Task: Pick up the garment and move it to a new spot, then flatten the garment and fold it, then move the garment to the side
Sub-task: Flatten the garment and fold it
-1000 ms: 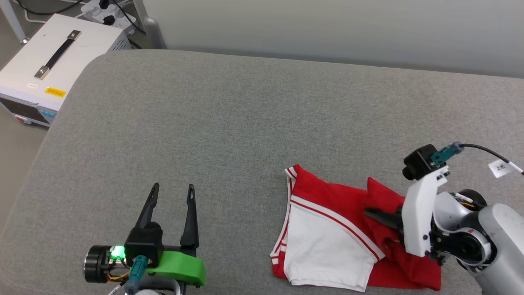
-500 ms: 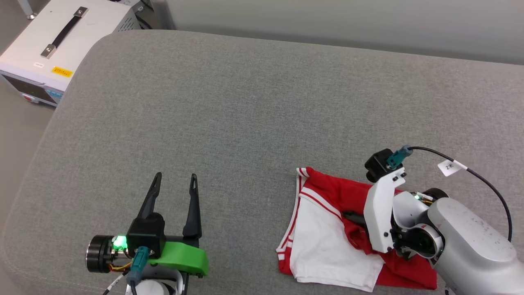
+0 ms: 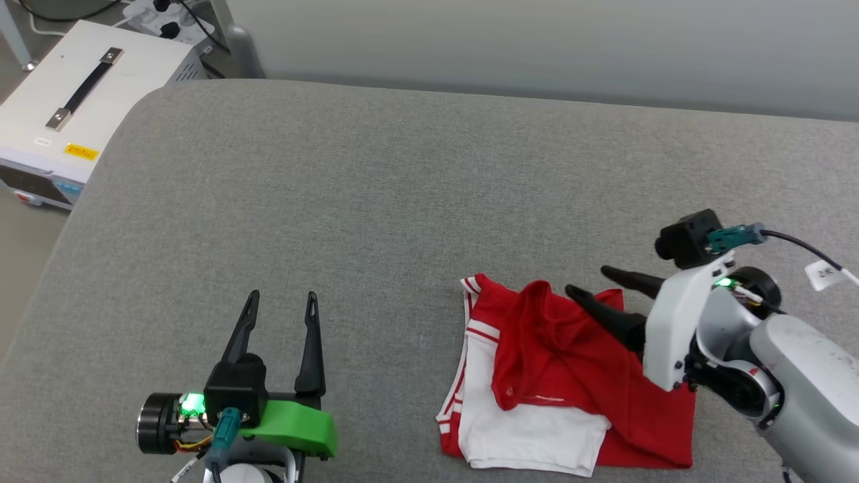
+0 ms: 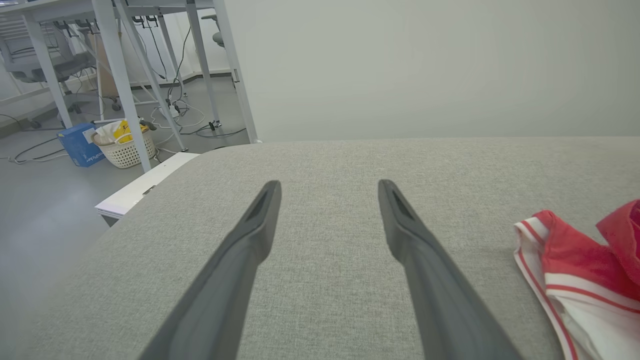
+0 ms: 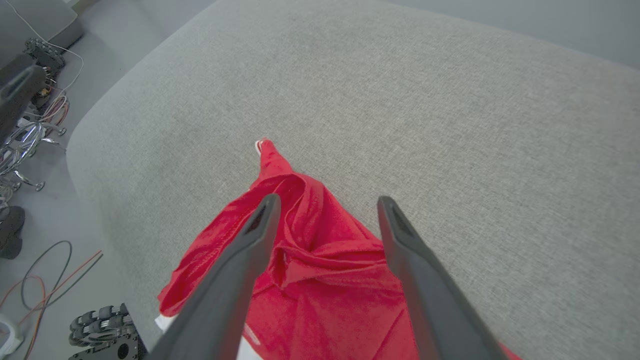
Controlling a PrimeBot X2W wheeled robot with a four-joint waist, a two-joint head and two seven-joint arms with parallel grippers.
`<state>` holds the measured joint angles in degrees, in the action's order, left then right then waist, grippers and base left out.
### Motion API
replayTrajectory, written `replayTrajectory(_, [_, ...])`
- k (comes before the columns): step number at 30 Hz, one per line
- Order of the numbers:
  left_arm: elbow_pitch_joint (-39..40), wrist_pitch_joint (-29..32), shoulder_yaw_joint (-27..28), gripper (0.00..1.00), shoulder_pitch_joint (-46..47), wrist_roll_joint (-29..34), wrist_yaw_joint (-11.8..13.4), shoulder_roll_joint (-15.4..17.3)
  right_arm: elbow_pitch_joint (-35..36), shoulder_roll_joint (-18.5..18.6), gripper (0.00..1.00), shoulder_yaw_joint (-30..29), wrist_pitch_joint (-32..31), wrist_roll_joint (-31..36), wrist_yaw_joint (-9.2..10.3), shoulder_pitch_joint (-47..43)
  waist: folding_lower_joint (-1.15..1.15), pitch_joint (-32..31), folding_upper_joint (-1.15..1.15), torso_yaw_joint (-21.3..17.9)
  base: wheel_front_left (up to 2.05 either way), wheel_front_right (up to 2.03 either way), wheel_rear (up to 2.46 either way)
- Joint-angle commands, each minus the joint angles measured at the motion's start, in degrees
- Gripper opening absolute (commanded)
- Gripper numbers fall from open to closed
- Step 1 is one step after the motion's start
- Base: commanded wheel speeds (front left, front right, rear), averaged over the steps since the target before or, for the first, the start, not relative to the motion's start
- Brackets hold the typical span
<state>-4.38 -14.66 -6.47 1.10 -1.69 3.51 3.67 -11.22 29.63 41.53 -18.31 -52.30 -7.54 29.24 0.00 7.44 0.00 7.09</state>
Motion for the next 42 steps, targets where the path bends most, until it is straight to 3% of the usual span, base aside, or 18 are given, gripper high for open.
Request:
replayTrajectory(1, [0.3, -0.3, 0.3, 1.00, -0.7, 0.5, 0.0, 0.0, 1.1, 1.6, 1.00, -1.3, 2.2, 1.1, 0.05, -1.2, 0.00, -1.2, 0.00, -1.4, 0.00, 0.00, 0.00])
replayTrajectory(5, [0.4, -0.3, 0.5, 1.00, -1.2, 0.7, 0.0, 0.2, 2.8, 3.9, 1.00, -6.5, 9.5, 5.8, 0.05, -3.3, 0.00, -1.9, 0.00, -2.9, 0.00, 0.00, 0.00])
replayTrajectory(8, [0.5, -0.3, 0.4, 1.00, -1.5, 0.8, -0.2, 0.4, 2.5, 3.2, 1.00, -11.4, 15.4, 9.8, 0.05, -5.6, 0.00, -2.4, 0.00, -3.9, 0.00, 0.00, 0.00])
replayTrajectory(17, [0.7, -0.3, 0.3, 1.00, -2.1, 1.0, -0.3, 0.8, 0.7, -4.8, 1.00, -28.2, 29.8, 26.3, 0.05, -15.4, 0.00, -3.7, 0.00, -6.0, 0.00, 0.00, 0.00])
replayTrajectory(25, [1.2, -0.3, 0.8, 1.00, -2.5, 0.6, -0.3, 1.1, 3.9, -13.8, 1.00, -38.5, 32.9, 37.0, 0.05, -23.9, 0.00, -4.7, 0.00, -6.2, 0.00, 0.00, 0.00])
replayTrajectory(35, [2.6, -0.3, 0.3, 1.00, -4.4, -0.8, -2.2, 0.9, 9.6, -20.7, 1.00, -42.0, 33.3, 40.6, 0.05, -31.9, 0.00, -5.8, 0.00, -5.6, 0.00, 0.00, 0.00])
replayTrajectory(42, [2.3, -0.3, -0.1, 1.00, -5.0, -1.4, -3.0, 0.5, 11.0, -22.9, 1.00, -42.8, 33.3, 41.9, 0.05, -35.6, 0.00, -6.1, 0.00, -5.2, 0.00, 0.00, 0.00])
